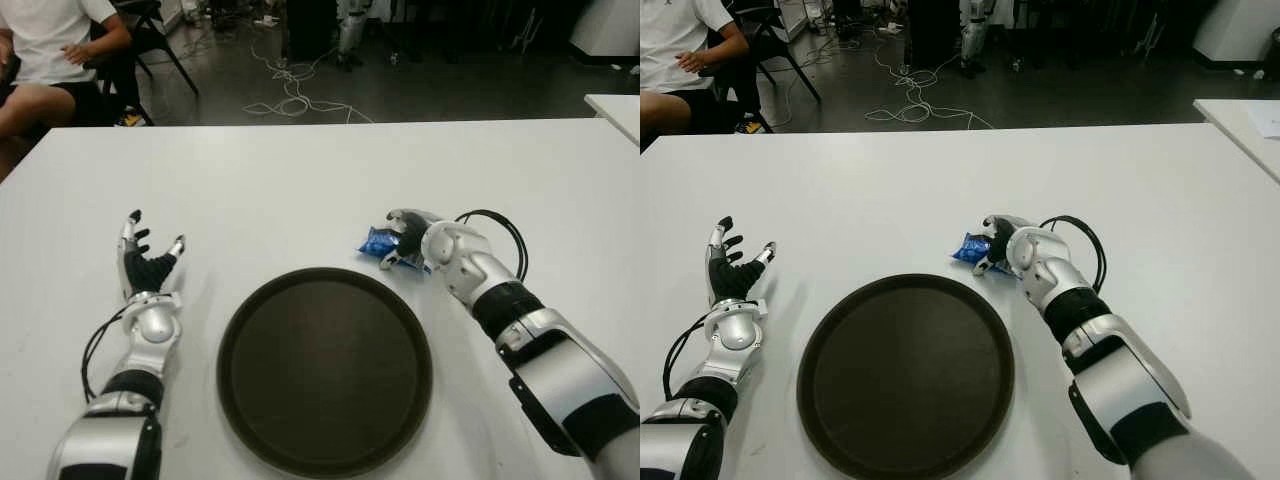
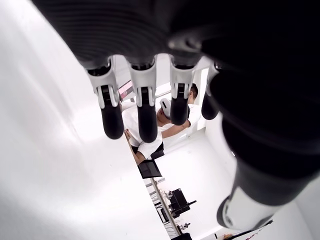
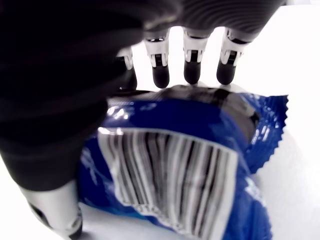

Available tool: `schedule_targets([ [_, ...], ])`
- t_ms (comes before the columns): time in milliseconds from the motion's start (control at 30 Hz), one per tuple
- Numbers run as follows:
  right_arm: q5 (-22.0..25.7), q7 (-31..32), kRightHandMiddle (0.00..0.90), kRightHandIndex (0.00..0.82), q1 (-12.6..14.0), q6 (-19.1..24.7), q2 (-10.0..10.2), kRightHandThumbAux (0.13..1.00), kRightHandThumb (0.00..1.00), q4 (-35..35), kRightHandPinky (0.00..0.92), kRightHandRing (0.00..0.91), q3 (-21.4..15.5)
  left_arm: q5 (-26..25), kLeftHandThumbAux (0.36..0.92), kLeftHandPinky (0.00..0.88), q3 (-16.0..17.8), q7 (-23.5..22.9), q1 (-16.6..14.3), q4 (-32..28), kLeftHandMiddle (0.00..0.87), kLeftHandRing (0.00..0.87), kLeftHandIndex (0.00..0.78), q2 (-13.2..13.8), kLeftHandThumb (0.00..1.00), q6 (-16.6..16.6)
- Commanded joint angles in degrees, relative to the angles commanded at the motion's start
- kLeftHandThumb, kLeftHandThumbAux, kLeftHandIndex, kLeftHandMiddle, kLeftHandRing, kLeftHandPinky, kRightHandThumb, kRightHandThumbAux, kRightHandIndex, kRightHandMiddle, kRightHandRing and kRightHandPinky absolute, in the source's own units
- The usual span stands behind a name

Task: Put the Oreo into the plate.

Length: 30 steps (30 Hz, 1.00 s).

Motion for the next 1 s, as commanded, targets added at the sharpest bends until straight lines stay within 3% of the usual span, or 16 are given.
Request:
schedule_targets([
  [300, -1.11, -1.4, 0.101, 0.071, -0.25, 1.28, 0.2, 0.785, 0.0, 0.46, 0.0, 0.069, 0.7, -0.26, 0.781, 0.219, 0.18, -0.34, 0.02, 0.1, 0.122, 0.149, 0.121, -0.01, 0.272, -0.41],
  [567, -2.12, -8.04, 0.169, 0.114, 0.84, 0.48, 0.02, 0.82, 0.0, 0.54, 0.067, 0.148, 0.93, 0.59, 0.788, 0.213, -0.28, 0.73, -0.04, 0.26, 0.115, 0.147, 0.115, 0.17, 0.239, -0.14],
  [633, -1.96, -11.35, 0.31, 0.243, 1.22, -1.23, -0.06, 0.854, 0.001, 1.48, 0.304, 0.317, 0.54, 0.65, 0.784, 0.198, -0.36, 0.72, -0.04, 0.27, 0.113, 0.143, 0.109, 0.2, 0.225, -0.03],
  [667, -1.79, -12.81, 0.36, 0.286, 1.32, -2.07, -0.03, 0.867, 0.002, 2.01, 0.379, 0.374, 0.29, 0.71, 0.783, 0.195, -0.41, 0.76, -0.04, 0.27, 0.112, 0.141, 0.107, 0.22, 0.22, 0.01],
  [767, -1.32, -15.26, 0.494, 0.376, 1.26, -3.53, 0.17, 0.781, 0.457, 3.15, 0.532, 0.508, -0.19, 0.81, 0.783, 0.206, -0.53, 0.9, -0.02, 0.21, 0.112, 0.142, 0.107, 0.23, 0.216, 0.05],
  [867, -0.87, -17.94, 0.582, 0.408, 1.21, -4.74, 0.49, 0.75, 0.611, 4.38, 0.613, 0.59, -0.73, 0.82, 0.783, 0.221, -0.59, 0.91, -0.01, 0.12, 0.113, 0.146, 0.108, 0.23, 0.22, 0.06],
  [1000, -0.2, -20.78, 0.643, 0.422, 1.07, -6.27, 0.85, 0.738, 0.668, 5.84, 0.645, 0.641, -1.41, 0.63, 0.787, 0.213, -0.46, 0.67, -0.06, 0.07, 0.115, 0.148, 0.113, 0.23, 0.232, 0.09],
])
